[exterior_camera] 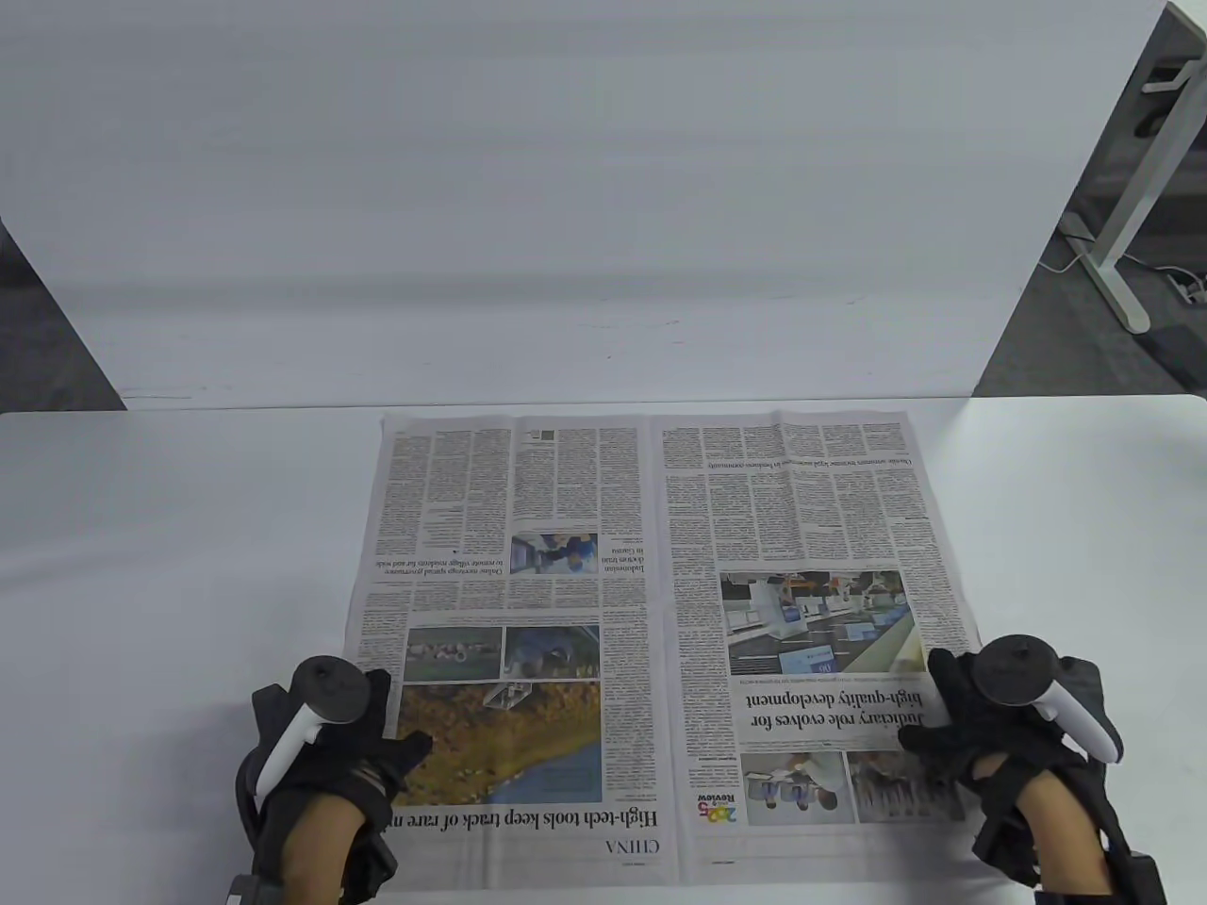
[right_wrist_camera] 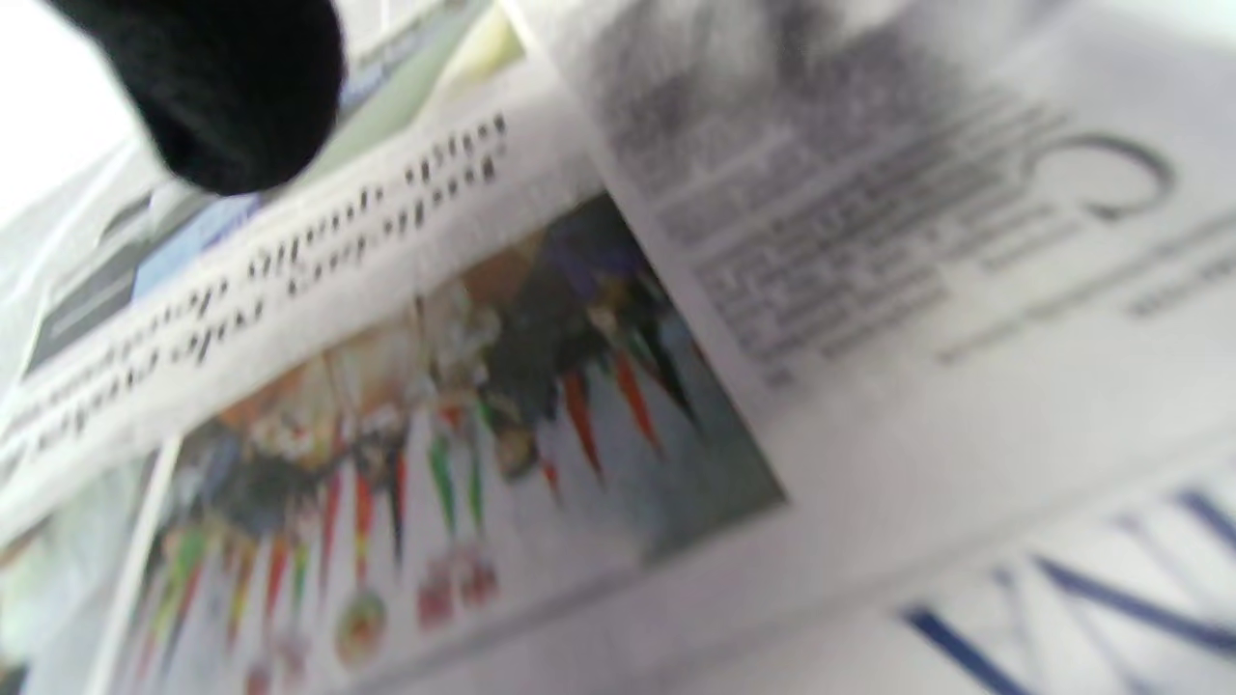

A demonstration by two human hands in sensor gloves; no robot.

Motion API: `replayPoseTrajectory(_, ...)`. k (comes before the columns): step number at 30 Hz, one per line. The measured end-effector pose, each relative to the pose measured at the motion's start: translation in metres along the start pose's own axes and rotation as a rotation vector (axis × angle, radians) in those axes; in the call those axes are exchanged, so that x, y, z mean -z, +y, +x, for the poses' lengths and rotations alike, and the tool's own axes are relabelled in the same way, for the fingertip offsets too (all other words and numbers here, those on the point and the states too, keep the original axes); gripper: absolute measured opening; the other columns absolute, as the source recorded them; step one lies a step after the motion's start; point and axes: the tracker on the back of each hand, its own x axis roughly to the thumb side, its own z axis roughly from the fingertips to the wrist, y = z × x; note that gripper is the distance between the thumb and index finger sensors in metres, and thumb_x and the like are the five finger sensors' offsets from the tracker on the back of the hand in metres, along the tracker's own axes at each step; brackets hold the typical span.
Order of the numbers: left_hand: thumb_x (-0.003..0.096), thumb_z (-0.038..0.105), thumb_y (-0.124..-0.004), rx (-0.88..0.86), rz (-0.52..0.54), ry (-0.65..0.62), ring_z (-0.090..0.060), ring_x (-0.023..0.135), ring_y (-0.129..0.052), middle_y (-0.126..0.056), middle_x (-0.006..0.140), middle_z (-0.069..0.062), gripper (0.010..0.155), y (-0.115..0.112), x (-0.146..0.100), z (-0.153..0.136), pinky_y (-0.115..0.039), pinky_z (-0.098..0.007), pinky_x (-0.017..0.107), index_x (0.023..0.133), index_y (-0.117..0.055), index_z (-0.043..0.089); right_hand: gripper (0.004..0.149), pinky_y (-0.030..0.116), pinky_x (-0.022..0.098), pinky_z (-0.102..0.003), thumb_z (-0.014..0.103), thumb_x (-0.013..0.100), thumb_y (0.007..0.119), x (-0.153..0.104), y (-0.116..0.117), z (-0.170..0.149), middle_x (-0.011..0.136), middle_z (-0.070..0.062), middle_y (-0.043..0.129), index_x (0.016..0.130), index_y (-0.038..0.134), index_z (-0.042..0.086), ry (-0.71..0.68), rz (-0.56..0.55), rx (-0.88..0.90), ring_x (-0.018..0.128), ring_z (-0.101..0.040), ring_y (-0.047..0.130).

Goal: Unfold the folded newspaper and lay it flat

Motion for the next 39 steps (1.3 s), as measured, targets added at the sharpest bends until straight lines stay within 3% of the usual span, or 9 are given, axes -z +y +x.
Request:
replayPoseTrajectory(7,0.0458,0.051,-0.069,-0.035,0.301,-0.113,-0.052,0.104,-0.011,-0.009,0.113,-0.012,0.076,0.019,-0.023,0.017,-0.028,-0.074,0.072,0.106,-0.027,0.033,0.082,0.022,0.054,-0.083,0.050,0.045,0.073,-0.014,-0.010,0.016,0.111,-0.019,0.012,0.104,0.024,0.021,-0.004,-0.225,0.003,0.097,-0.055,0.009)
replayPoseTrajectory(11,0.0459,0.051,-0.068,-0.038,0.451,-0.216,-0.051,0.105,-0.014,-0.013,0.114,-0.012,0.073,0.023,-0.040,0.034,-0.027,-0.074,0.072,0.107,-0.033,0.031,0.079,0.022,0.054,-0.083,0.050,0.045,0.073,-0.024,-0.013,0.029,0.112,-0.019,0.013,0.104,0.026,0.025,-0.063,-0.317,0.005,0.098,-0.056,0.010)
replayPoseTrajectory(17,0.0461,0.051,-0.068,-0.022,0.580,-0.337,-0.051,0.106,-0.014,-0.014,0.115,-0.011,0.072,0.019,-0.061,0.059,-0.027,-0.074,0.072,0.107,-0.034,0.032,0.080,0.022,0.055,-0.083,0.050,0.045,0.073,-0.037,-0.006,0.054,0.112,-0.018,0.013,0.104,0.026,0.024,-0.160,-0.375,-0.011,0.098,-0.056,0.010)
replayPoseTrajectory(32,0.0461,0.053,-0.067,0.191,0.577,-0.525,-0.053,0.106,-0.014,-0.011,0.115,-0.011,0.074,-0.022,-0.079,0.113,-0.027,-0.075,0.072,0.107,-0.030,0.033,0.080,0.022,0.060,-0.082,0.050,0.044,0.074,-0.060,0.028,0.113,0.115,-0.013,0.015,0.104,0.026,0.026,-0.389,-0.471,-0.122,0.102,-0.053,0.012)
replayPoseTrajectory(39,0.0459,0.053,-0.067,0.264,0.555,-0.583,-0.053,0.106,-0.013,-0.011,0.115,-0.010,0.075,-0.041,-0.080,0.127,-0.027,-0.075,0.072,0.107,-0.028,0.035,0.080,0.019,0.063,-0.077,0.050,0.044,0.074,-0.058,0.050,0.130,0.115,-0.011,0.014,0.104,0.027,0.027,-0.441,-0.447,-0.216,0.103,-0.050,0.009)
